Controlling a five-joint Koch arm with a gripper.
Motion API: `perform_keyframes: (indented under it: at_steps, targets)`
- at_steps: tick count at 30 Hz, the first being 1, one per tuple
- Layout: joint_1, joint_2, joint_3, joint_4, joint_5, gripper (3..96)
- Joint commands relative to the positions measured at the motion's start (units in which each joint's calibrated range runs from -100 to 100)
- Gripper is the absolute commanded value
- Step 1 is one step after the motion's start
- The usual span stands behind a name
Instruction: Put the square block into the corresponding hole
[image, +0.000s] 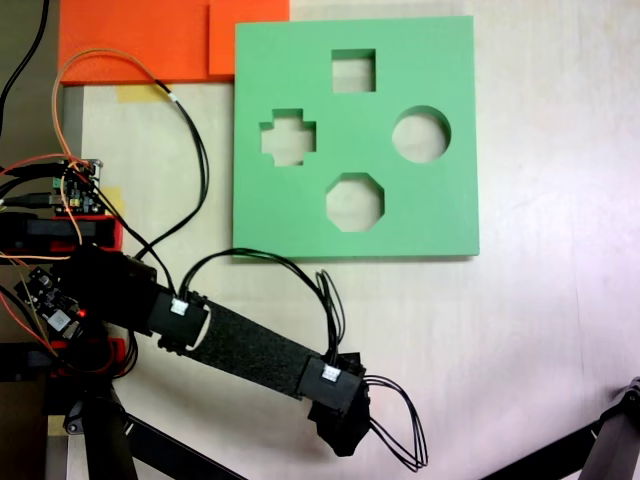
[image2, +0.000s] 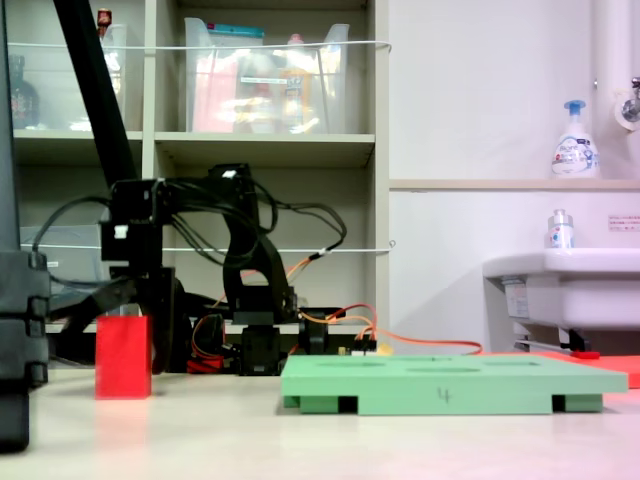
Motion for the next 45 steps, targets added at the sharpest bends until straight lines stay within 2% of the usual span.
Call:
perform_keyframes:
  at_steps: [1,7,10,14,21,27,32,37,41,45]
  targets:
    - [-0.54,-0.22,0.19,-0.06,-1.17,46.2]
    - [-0.68,-0.91,-0.41,-2.75,-1.61,38.9]
    - [-0.78,-1.75,-0.90,-5.26,-1.42,38.1]
    - [-1.42,-7.90,-4.89,-5.54,-0.05,28.7]
    - [-1.27,-13.62,-5.39,-9.30,1.56,27.4]
    - [0.83,-28.71,-5.19,-9.30,4.49,27.3]
    - [7.42,-44.91,-5.09,-9.30,11.33,27.4]
    - [18.32,-50.91,-4.79,-9.30,21.44,27.5]
    - [25.25,-43.37,0.49,-9.30,27.99,27.7]
    - [29.40,-29.96,10.66,-9.30,32.38,27.5]
